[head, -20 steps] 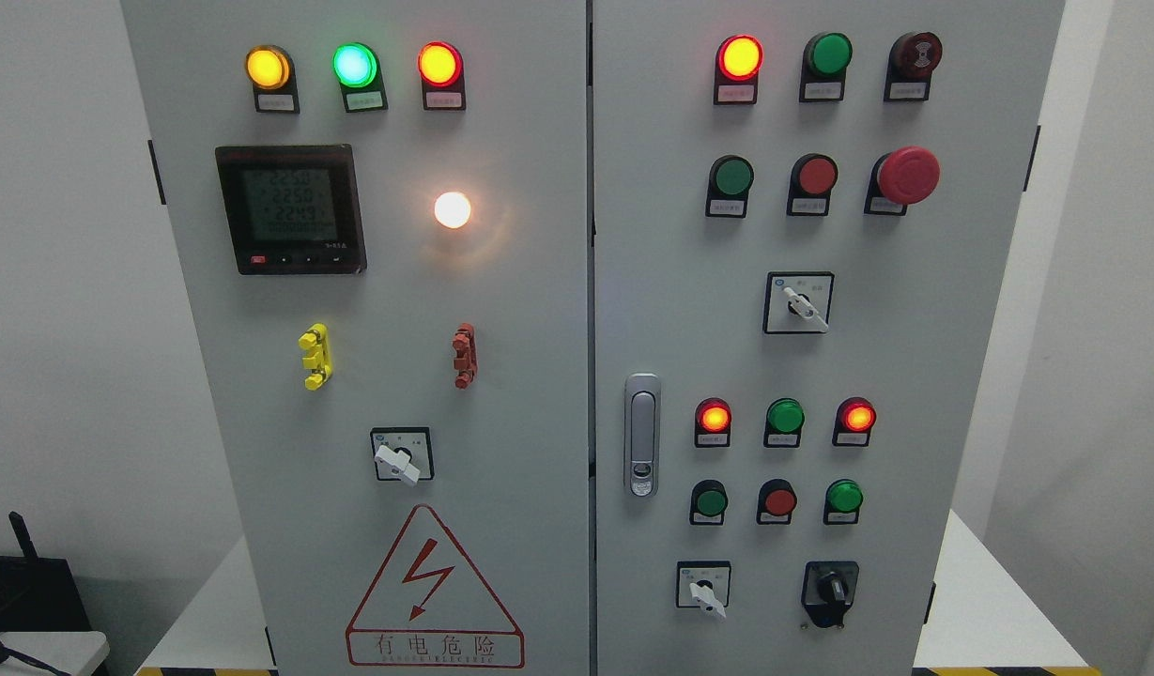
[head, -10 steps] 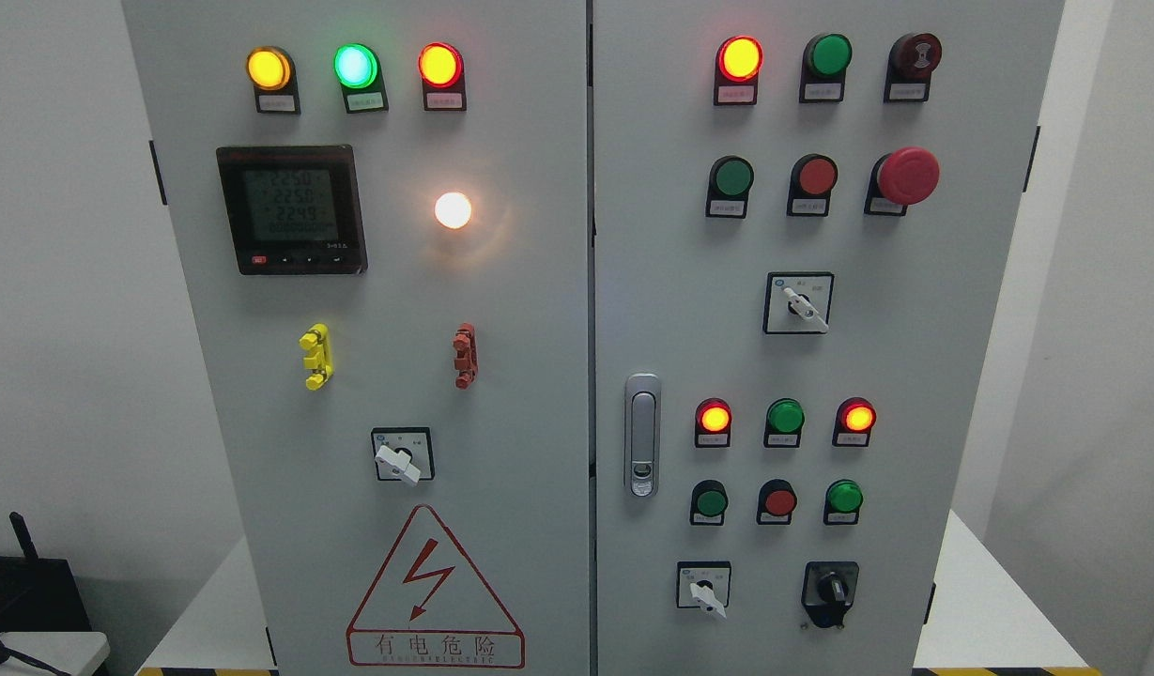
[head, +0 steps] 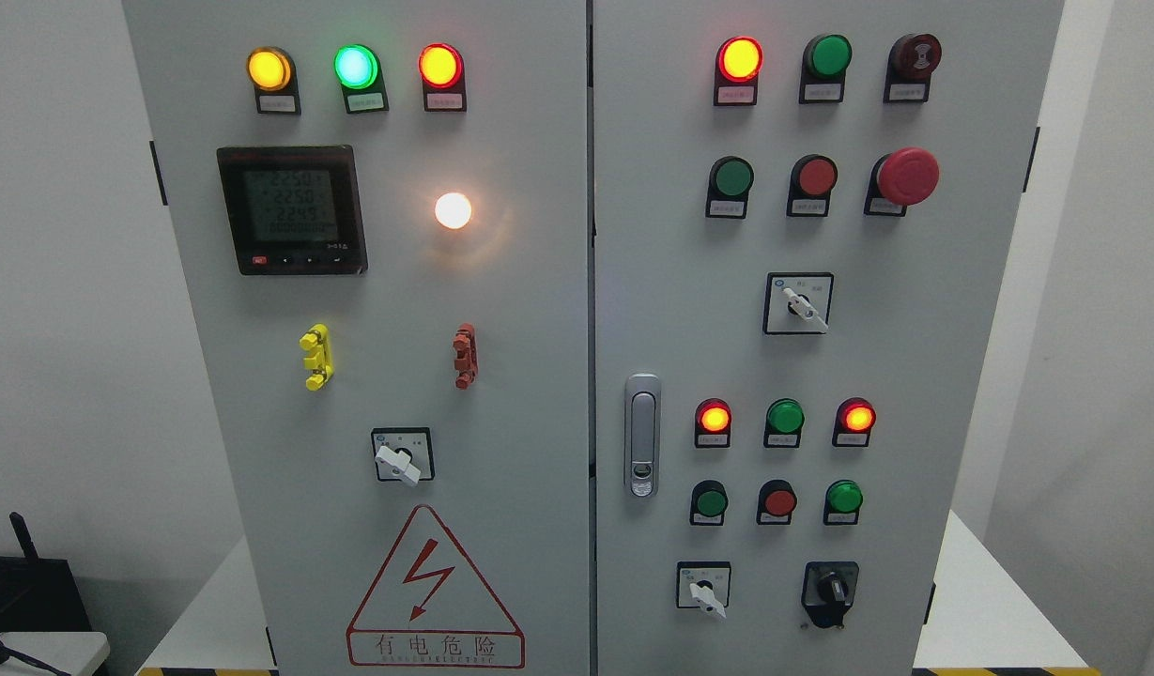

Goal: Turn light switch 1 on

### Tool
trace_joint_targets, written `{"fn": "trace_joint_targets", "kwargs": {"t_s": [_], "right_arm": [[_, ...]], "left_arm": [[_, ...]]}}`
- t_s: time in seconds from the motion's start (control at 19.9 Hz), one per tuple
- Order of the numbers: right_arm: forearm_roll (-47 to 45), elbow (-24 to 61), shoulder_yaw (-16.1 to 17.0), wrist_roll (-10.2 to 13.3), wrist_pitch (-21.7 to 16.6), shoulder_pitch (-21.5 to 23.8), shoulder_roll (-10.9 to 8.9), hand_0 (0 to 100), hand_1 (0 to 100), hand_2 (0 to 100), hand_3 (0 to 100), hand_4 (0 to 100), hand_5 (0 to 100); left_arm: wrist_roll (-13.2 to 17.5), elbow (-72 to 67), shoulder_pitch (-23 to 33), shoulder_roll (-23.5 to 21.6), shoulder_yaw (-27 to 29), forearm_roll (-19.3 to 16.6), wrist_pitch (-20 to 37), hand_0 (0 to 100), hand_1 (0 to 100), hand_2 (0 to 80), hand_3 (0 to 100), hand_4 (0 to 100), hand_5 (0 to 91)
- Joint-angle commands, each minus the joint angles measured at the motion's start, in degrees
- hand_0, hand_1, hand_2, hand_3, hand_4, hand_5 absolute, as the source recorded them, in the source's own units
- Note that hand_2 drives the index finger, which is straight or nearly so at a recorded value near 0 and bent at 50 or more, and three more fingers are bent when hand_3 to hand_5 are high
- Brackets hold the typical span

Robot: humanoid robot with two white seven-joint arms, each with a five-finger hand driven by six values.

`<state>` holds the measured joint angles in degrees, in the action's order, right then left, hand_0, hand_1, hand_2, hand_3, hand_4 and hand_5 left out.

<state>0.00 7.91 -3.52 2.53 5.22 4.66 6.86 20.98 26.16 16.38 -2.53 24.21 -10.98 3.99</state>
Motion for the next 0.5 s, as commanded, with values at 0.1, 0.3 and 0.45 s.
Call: {"fn": "trace_joint_targets", "kwargs": {"t_s": [0.1,0.3,0.45], "right_arm": [[-1.0,0.0,0.0,0.0,0.0,0.0,0.00,12,39,0,0,0,0],[-1.1,0.0,0.0,0.0,0.0,0.0,0.00,12,39,0,0,0,0],[-1.0,0.0,0.0,0.0,0.0,0.0,0.00,12,39,0,0,0,0]], "left_arm": [[-7.2,-12.5,-3.3,2.7,-18.4,0.1,-2.3,32,7,0.0,0,0,0.0],[-9.6,-12.6,-4.3,3.3,-18.2,0.2,-2.3,33,4,0.0,0,0,0.0],[-9.6,-12.7,-4.4,3.3,-18.1,0.3,-2.3,33,3,0.0,0,0,0.0]]}}
